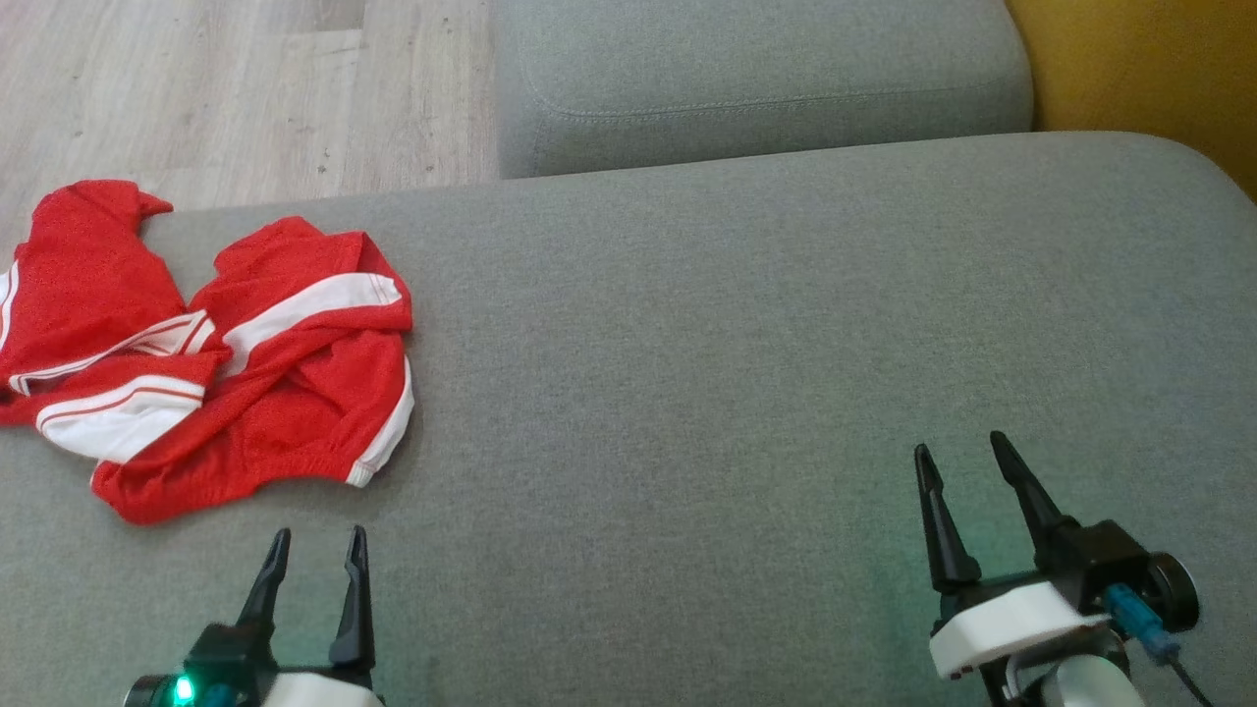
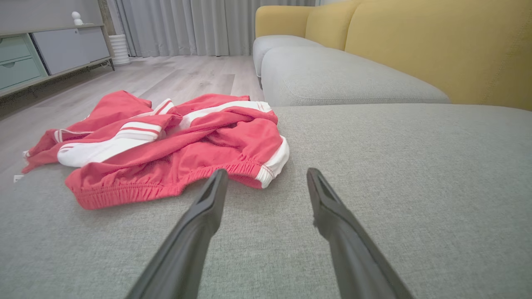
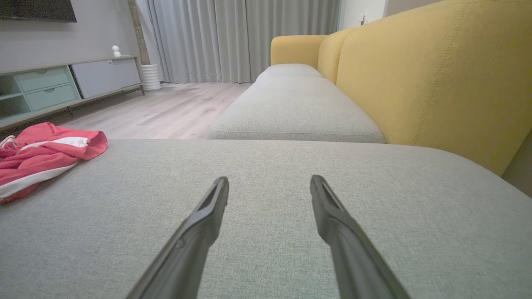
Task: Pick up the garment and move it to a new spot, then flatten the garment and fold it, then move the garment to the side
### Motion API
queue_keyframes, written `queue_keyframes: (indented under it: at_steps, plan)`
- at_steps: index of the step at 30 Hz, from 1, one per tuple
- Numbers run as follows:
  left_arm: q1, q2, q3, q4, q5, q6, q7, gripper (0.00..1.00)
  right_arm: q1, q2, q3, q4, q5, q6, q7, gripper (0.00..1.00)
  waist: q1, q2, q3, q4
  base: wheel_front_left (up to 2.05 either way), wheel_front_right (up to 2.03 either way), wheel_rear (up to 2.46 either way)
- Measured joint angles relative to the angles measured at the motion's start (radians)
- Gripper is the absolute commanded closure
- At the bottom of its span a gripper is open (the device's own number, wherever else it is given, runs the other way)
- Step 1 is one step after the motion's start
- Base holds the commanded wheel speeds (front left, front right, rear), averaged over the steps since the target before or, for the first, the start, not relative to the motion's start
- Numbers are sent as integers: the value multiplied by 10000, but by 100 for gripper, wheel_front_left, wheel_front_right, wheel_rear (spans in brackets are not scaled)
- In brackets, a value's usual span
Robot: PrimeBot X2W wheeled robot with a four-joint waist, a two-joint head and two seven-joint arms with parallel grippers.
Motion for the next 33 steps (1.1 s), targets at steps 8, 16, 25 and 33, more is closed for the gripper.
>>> queue_keyframes:
  at_steps: [8, 16, 25, 33]
  plan:
    - [1, -56, 100, 92, 305, -17, -88, 0, 7, -2, 4, 107, -205, 0, -63, 0, 0, 0, -15, -30, 0, 0, 0]
    - [1, -167, 334, 253, 274, -92, -88, 0, 10, -2, -81, 167, 163, 0, -63, 0, 0, 0, -13, -23, 0, 0, 0]
    - [-2, -211, 357, 291, 276, -104, -88, 0, 11, -2, -123, 176, 163, 0, -63, 0, 0, 0, 18, 108, 0, 0, 0]
    - [-20, -259, 320, 339, 293, -192, -88, 0, 355, -6, -79, 163, 163, 0, -65, 0, 0, 0, -39, 1124, 0, 0, 0]
